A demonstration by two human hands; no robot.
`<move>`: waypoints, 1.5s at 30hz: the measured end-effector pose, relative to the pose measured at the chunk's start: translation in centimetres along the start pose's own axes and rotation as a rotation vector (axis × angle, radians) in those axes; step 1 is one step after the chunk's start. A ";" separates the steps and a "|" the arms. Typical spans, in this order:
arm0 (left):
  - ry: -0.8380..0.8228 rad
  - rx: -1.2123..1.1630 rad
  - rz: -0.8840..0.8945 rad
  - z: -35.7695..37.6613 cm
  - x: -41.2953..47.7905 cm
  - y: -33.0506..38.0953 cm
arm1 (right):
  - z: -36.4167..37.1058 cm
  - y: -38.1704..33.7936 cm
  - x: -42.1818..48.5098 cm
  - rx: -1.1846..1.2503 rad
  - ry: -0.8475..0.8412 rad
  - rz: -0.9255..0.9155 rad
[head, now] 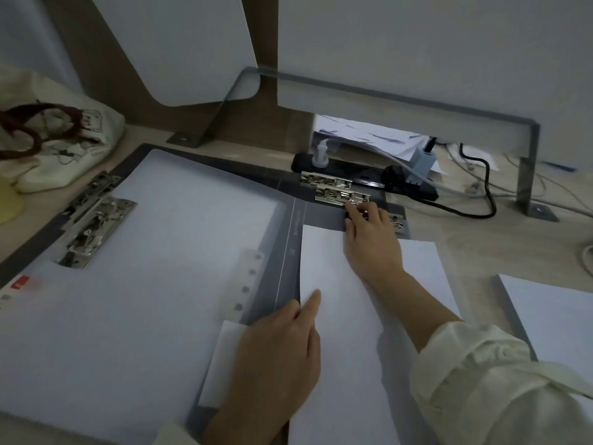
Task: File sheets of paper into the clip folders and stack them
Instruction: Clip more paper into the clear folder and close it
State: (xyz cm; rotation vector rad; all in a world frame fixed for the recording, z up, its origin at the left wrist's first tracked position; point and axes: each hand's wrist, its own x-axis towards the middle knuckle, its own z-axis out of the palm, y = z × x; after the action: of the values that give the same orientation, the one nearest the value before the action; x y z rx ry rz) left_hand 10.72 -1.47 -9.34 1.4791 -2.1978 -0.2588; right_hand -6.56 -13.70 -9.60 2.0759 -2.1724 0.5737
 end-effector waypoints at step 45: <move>0.137 -0.797 -0.288 -0.2 0.3 0.3 | -9.6 7.1 -9.1 0.780 -0.190 0.683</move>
State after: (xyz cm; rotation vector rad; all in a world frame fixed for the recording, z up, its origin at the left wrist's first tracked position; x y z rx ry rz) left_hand 10.46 -1.60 -8.99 1.2710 -1.4781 -0.9658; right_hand -14.68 -1.94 -5.09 1.5816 -3.1390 1.5449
